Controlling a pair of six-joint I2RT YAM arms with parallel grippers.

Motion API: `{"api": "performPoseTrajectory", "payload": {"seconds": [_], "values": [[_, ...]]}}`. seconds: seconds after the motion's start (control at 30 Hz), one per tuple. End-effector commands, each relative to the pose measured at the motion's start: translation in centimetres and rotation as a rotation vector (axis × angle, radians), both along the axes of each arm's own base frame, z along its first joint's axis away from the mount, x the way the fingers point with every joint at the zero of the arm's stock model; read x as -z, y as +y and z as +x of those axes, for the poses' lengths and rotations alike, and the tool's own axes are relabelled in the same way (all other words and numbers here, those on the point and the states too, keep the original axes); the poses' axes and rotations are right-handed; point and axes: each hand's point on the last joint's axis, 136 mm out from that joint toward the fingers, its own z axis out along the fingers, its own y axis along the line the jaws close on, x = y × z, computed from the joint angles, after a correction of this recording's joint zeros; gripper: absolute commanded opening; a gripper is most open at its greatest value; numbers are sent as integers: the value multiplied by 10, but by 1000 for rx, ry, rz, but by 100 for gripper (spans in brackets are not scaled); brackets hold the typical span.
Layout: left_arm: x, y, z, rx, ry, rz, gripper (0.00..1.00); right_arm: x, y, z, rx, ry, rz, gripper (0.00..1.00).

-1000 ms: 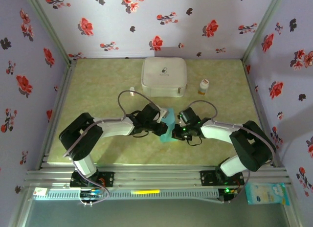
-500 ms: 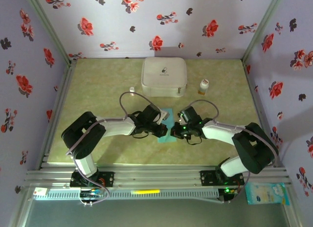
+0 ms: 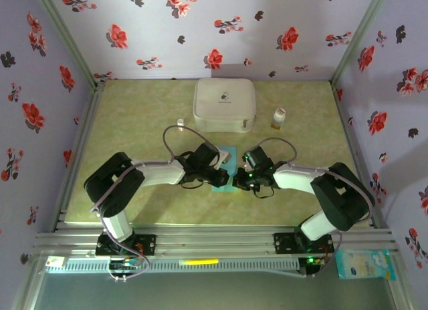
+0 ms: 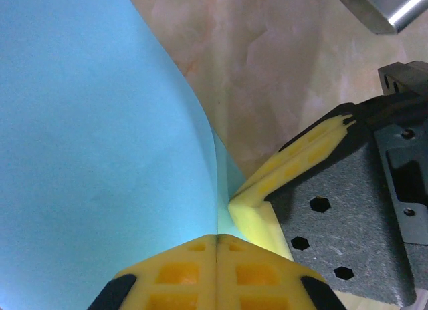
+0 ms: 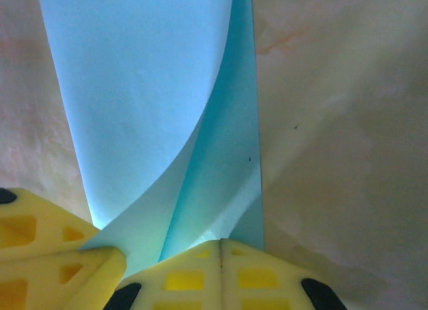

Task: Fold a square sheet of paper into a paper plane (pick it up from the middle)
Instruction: Fold the triangle a second time at the center of the table.

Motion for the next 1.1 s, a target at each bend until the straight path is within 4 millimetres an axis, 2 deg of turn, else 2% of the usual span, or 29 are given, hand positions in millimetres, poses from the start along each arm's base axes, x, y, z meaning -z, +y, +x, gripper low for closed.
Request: {"api": "performPoseTrajectory", "payload": {"seconds": [0.0,0.3,0.77,0.93,1.07], "values": [[-2,1,6,8,1,1,3,27,-29,-17,-16,59,-155,1],[-3,3,15,28,-12,31,4,22,-28,-18,-87,49,-137,1],[2,4,17,34,7,60,5,17,-37,-16,-113,48,-164,1],[6,4,16,17,23,58,5,9,-28,-9,-93,34,-120,3],[3,3,14,4,37,33,4,-6,-12,0,-42,6,-16,5]]}}
